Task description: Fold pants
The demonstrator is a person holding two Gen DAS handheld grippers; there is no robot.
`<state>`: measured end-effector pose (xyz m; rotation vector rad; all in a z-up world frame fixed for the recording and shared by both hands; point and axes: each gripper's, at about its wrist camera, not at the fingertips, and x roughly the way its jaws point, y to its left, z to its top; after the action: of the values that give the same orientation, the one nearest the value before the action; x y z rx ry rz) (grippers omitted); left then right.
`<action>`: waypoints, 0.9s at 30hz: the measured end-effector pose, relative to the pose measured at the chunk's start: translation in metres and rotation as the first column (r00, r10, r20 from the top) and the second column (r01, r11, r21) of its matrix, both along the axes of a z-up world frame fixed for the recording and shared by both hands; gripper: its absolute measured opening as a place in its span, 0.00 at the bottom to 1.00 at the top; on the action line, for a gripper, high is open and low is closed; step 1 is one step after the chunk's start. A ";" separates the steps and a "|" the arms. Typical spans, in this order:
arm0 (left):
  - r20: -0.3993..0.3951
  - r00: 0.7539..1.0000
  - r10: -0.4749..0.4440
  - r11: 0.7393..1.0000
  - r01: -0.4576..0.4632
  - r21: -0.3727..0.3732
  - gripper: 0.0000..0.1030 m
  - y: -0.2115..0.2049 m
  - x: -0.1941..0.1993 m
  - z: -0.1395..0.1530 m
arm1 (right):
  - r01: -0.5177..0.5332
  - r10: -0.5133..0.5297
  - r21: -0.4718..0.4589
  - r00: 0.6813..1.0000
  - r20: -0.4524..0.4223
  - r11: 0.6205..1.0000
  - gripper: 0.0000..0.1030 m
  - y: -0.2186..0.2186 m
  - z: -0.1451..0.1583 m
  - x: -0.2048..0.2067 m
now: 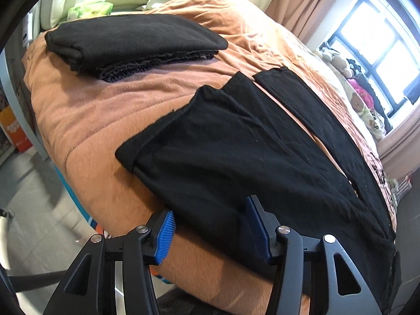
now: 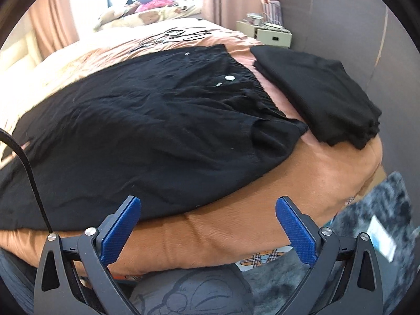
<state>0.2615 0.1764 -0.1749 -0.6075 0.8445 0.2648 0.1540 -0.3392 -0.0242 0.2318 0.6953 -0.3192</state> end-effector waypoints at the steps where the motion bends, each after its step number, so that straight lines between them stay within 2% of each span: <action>1: -0.002 1.000 0.008 1.000 -0.008 0.004 0.51 0.001 0.002 0.000 | 0.009 -0.009 0.016 1.000 0.004 1.000 0.93 -0.007 -0.001 -0.001; 4: 0.001 1.000 0.027 1.000 -0.027 0.012 0.47 0.005 0.007 -0.001 | 0.026 -0.028 0.081 0.999 0.025 0.996 0.85 -0.030 -0.006 -0.001; 7: 0.007 0.999 0.052 0.999 -0.052 0.011 0.41 0.011 0.013 -0.002 | 0.051 -0.057 0.148 0.998 0.032 0.988 0.84 -0.053 -0.013 0.000; 10: 0.006 0.997 0.075 0.997 -0.075 0.016 0.28 0.016 0.016 -0.002 | 0.046 -0.057 0.231 0.998 0.042 0.972 0.74 -0.073 -0.024 0.009; 12: 0.005 0.996 0.092 0.996 -0.092 0.008 0.14 0.020 0.017 -0.001 | 0.032 -0.048 0.283 0.997 0.052 0.959 0.69 -0.085 -0.032 0.015; 14: 0.020 0.994 0.103 0.995 -0.103 0.003 0.07 0.022 0.016 0.004 | 0.003 -0.029 0.338 0.997 0.072 0.941 0.60 -0.096 -0.040 0.020; 15: 0.030 0.994 0.105 0.994 -0.105 0.009 0.06 0.021 0.015 0.009 | -0.002 -0.028 0.367 0.997 0.076 0.930 0.57 -0.104 -0.045 0.024; 17: 0.052 0.993 0.102 0.994 -0.104 0.029 0.05 0.018 0.015 0.018 | -0.014 -0.029 0.414 0.995 0.099 0.910 0.37 -0.117 -0.051 0.026; 18: 0.062 0.993 0.102 0.993 -0.105 0.045 0.04 0.017 0.016 0.023 | -0.024 -0.030 0.434 0.993 0.117 0.901 0.32 -0.125 -0.052 0.026; 20: 0.092 0.991 0.101 0.993 -0.106 0.053 0.04 0.016 0.015 0.036 | -0.037 -0.033 0.450 0.989 0.146 0.892 0.14 -0.135 -0.050 0.022; 23: 0.133 0.986 0.099 0.991 -0.109 0.075 0.03 0.014 0.016 0.057 | -0.071 -0.027 0.453 0.978 0.208 0.889 0.08 -0.144 -0.040 0.011; 27: 0.173 0.982 0.080 0.991 -0.097 0.095 0.03 0.011 0.023 0.082 | -0.107 -0.027 0.433 0.956 0.291 0.895 0.06 -0.151 -0.016 -0.005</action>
<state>0.2847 0.1878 -0.0930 -0.5635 0.6374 0.3311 0.1490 -0.4905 -0.0407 0.6885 0.4713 -0.0757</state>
